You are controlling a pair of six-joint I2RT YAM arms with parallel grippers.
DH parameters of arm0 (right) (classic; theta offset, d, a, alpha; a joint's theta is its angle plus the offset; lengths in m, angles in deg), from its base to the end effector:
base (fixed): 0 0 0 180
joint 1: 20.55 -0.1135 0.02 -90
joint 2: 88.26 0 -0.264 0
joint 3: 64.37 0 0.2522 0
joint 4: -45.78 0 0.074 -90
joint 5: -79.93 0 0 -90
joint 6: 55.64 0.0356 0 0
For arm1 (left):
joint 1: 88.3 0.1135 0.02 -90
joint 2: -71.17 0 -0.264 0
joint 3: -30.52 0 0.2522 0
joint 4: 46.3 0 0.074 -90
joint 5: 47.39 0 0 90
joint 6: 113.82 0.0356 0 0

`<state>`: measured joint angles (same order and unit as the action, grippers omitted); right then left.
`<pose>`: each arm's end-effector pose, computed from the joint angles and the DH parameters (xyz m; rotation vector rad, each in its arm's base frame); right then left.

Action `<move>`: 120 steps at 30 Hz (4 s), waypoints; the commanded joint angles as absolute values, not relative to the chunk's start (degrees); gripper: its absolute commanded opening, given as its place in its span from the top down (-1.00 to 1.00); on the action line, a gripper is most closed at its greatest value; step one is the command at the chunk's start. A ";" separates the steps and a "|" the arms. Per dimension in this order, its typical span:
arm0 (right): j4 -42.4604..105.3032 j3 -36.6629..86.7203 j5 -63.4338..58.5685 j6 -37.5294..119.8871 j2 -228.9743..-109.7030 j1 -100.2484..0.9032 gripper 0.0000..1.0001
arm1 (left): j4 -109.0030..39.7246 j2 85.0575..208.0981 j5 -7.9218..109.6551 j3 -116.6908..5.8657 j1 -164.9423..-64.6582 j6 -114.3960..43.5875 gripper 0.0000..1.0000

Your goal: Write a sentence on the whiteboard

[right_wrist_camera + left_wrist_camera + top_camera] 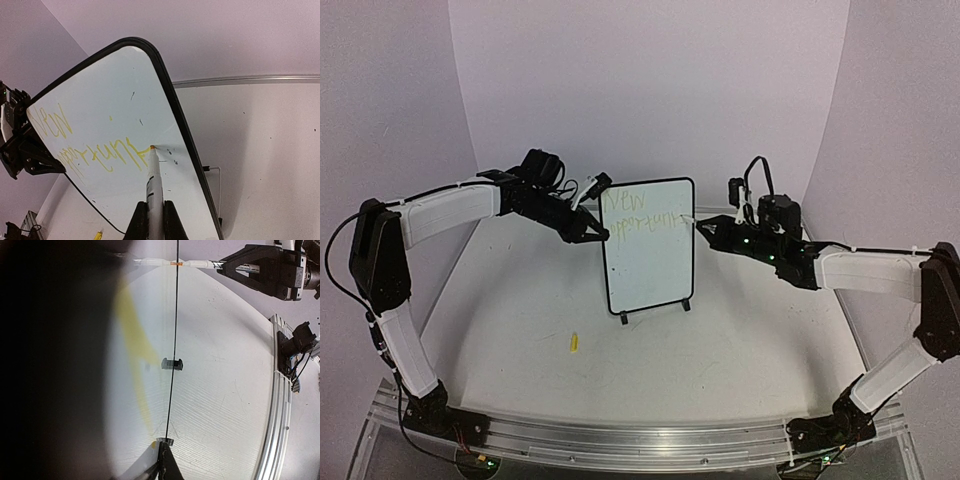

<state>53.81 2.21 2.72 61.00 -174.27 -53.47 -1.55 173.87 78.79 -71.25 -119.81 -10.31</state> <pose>0.2862 0.1947 0.2715 -0.2718 1.8449 0.9355 0.3317 -0.2280 0.2934 1.1765 2.0306 -0.8988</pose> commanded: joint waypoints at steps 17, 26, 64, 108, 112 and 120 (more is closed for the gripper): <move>55.75 4.37 6.68 60.31 -171.37 -53.33 1.00 | 2.65 174.09 73.39 -70.58 -120.12 -6.47 1.00; 55.30 6.62 6.23 60.40 -174.72 -53.34 1.00 | 2.67 174.00 73.40 -70.60 -120.12 -6.45 1.00; 53.60 -0.50 1.45 60.31 -168.54 -53.33 1.00 | 2.44 173.50 73.41 -70.51 -120.12 -6.46 1.00; 52.64 0.72 13.08 55.20 -169.20 -50.61 1.00 | 2.71 172.64 72.40 -70.20 -121.08 -6.18 1.00; 52.95 1.55 12.54 55.19 -170.31 -50.62 1.00 | 2.71 172.60 72.31 -70.25 -121.08 -6.16 1.00; 54.76 1.18 9.48 56.34 -170.10 -50.61 1.00 | 2.80 172.51 72.22 -70.22 -121.13 -6.12 1.00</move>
<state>51.79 -0.67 12.13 55.69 -170.14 -50.68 -1.55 173.43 77.89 -71.25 -120.57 -8.64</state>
